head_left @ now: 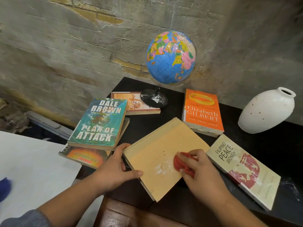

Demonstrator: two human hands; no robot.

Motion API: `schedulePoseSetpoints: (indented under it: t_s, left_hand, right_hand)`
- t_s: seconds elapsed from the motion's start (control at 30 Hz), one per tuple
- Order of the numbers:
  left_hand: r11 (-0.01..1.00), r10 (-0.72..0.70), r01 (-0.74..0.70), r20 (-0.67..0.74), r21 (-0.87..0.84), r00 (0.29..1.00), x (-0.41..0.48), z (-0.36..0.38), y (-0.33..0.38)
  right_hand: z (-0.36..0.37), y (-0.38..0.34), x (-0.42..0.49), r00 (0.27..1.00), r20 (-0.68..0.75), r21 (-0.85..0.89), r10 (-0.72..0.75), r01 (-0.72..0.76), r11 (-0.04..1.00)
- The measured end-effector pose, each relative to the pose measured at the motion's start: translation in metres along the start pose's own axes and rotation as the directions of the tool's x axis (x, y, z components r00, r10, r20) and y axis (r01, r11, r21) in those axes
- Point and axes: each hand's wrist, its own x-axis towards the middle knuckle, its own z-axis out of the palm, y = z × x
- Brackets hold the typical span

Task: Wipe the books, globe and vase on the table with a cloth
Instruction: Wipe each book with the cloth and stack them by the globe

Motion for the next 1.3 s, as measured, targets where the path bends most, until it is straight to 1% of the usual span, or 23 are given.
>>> schedulePoseSetpoints:
  t_s: [0.03, 0.07, 0.17, 0.2, 0.3, 0.33, 0.43, 0.47, 0.57, 0.6, 0.63, 0.7, 0.73, 0.87, 0.9, 1.0, 1.03, 1.13, 1.17, 1.27, 1.3]
  left_hand:
    - [1.0, 0.0, 0.0, 0.001, -0.001, 1.0, 0.0, 0.0, 0.001]
    - [1.0, 0.001, -0.001, 0.001, -0.002, 1.0, 0.0, 0.0, 0.001]
    - [1.0, 0.004, -0.004, -0.005, 0.006, 1.0, -0.001, 0.0, 0.001]
    - [1.0, 0.002, -0.002, -0.006, 0.007, 1.0, -0.001, 0.0, 0.002]
    - [1.0, 0.0, 0.0, -0.002, 0.006, 1.0, -0.001, 0.0, 0.004]
    - [1.0, -0.002, 0.002, 0.0, -0.006, 1.0, -0.001, 0.0, 0.004]
    - [1.0, -0.002, 0.002, 0.001, -0.016, 1.0, -0.001, 0.0, 0.004]
    - [1.0, -0.002, 0.002, -0.001, -0.014, 1.0, -0.001, 0.0, 0.003]
    - [1.0, -0.009, 0.009, 0.0, -0.012, 1.0, -0.001, -0.001, 0.003]
    - [1.0, -0.008, 0.008, -0.001, -0.014, 1.0, -0.001, -0.001, 0.003]
    - [1.0, -0.006, 0.006, -0.001, -0.018, 1.0, -0.001, -0.001, 0.003]
    - [1.0, -0.002, 0.002, 0.003, -0.025, 1.0, -0.001, 0.0, 0.004]
    - [1.0, 0.0, 0.001, 0.004, -0.028, 1.0, -0.002, 0.0, 0.004]
    - [1.0, 0.002, -0.002, 0.002, -0.016, 1.0, -0.001, -0.001, 0.004]
    - [1.0, 0.001, -0.001, 0.002, -0.016, 1.0, -0.001, -0.001, 0.004]
    - [1.0, 0.001, -0.001, 0.002, -0.018, 1.0, -0.002, -0.001, 0.004]
    - [1.0, 0.002, -0.002, 0.002, -0.018, 1.0, -0.002, 0.0, 0.004]
    - [1.0, -0.001, 0.002, 0.008, -0.009, 1.0, -0.002, -0.001, 0.004]
    - [1.0, -0.005, 0.005, 0.009, -0.009, 1.0, -0.002, -0.001, 0.004]
    - [1.0, -0.01, 0.01, 0.01, -0.022, 1.0, -0.002, 0.0, 0.005]
    - [1.0, -0.008, 0.008, 0.01, -0.024, 1.0, -0.003, 0.0, 0.005]
  right_hand:
    - [0.003, -0.003, -0.004, 0.999, 0.015, 0.023, -0.032, 0.031, 0.999]
    - [0.003, -0.002, -0.004, 1.0, 0.008, 0.04, -0.023, 0.023, 0.999]
    - [-0.001, 0.002, -0.002, 0.993, -0.073, 0.009, 0.094, -0.094, 0.996]
    - [-0.001, -0.001, -0.004, 0.993, -0.071, -0.003, 0.089, -0.089, 0.996]
    - [0.005, -0.013, -0.013, 1.0, 0.015, 0.029, -0.008, 0.008, 1.0]
    - [0.005, -0.014, -0.012, 1.0, 0.009, 0.037, -0.013, 0.013, 0.999]
    - [0.0, -0.009, -0.002, 0.992, -0.083, 0.011, 0.097, -0.096, 0.995]
    - [0.0, -0.01, -0.001, 0.992, -0.083, -0.004, 0.095, -0.095, 0.995]
    - [0.005, -0.022, -0.009, 0.999, 0.04, -0.002, -0.002, 0.002, 1.0]
    - [0.005, -0.023, -0.008, 0.998, 0.059, 0.004, -0.015, 0.015, 1.0]
    - [0.003, -0.02, -0.004, 0.999, 0.045, -0.002, 0.0, 0.0, 1.0]
    - [-0.001, -0.015, 0.004, 0.998, -0.027, -0.027, 0.065, -0.066, 0.997]
    - [-0.002, -0.014, 0.006, 0.997, -0.04, -0.042, 0.071, -0.073, 0.996]
    - [0.002, -0.021, -0.001, 0.994, 0.085, -0.045, -0.063, 0.066, 0.997]
    - [0.001, -0.019, 0.002, 0.995, 0.083, -0.053, -0.059, 0.064, 0.997]
    - [-0.005, -0.015, 0.013, 1.0, 0.005, -0.114, 0.0, 0.0, 0.993]
    - [-0.006, -0.015, 0.014, 1.0, 0.017, -0.124, -0.014, 0.016, 0.992]
    - [-0.003, -0.019, 0.013, 0.988, 0.119, -0.121, -0.097, 0.111, 0.986]
    - [-0.005, -0.018, 0.017, 0.988, 0.12, -0.128, -0.096, 0.111, 0.985]
    - [-0.011, -0.015, 0.033, 0.999, 0.049, -0.175, -0.018, 0.027, 0.984]
    - [-0.011, -0.017, 0.035, 0.998, 0.061, -0.185, -0.031, 0.042, 0.982]
